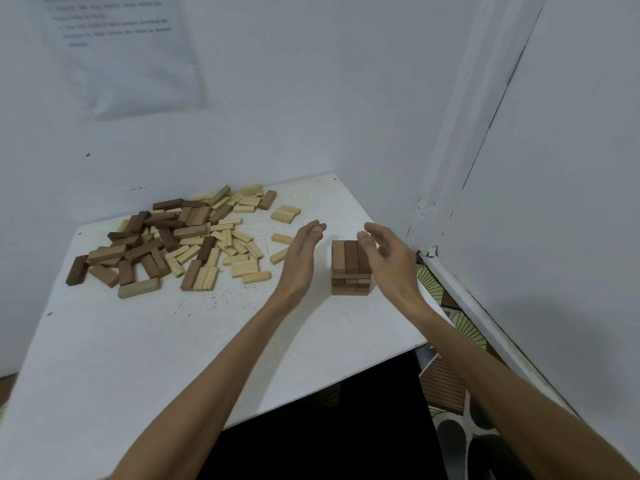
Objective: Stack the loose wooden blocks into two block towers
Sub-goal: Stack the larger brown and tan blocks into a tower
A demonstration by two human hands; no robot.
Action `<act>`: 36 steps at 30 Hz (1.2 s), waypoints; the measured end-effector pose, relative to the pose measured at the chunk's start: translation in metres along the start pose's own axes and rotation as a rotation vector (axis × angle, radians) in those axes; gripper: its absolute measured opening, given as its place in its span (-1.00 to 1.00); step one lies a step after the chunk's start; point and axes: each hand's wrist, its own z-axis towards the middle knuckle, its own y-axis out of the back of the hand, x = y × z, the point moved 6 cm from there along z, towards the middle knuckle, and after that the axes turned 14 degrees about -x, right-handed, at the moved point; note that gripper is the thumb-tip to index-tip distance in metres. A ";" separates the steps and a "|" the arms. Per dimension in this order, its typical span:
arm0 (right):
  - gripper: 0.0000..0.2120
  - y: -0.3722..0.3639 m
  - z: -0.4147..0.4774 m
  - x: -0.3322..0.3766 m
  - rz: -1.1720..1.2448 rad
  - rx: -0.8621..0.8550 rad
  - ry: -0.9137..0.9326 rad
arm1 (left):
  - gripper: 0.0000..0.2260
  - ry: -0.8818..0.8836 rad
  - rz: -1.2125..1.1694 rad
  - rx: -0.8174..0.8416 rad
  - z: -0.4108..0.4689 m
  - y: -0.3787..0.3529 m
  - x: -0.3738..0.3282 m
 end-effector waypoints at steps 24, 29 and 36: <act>-0.52 -0.169 0.010 0.093 -0.573 0.468 0.494 | -0.68 -0.235 0.716 -0.151 0.065 0.183 -0.038; -0.53 -0.214 0.018 0.084 -0.642 0.494 0.521 | -0.68 -0.204 0.767 -0.169 0.087 0.193 -0.031; -0.53 -0.255 0.059 0.069 -0.690 0.491 0.520 | -0.70 -0.219 0.860 -0.203 0.142 0.196 -0.011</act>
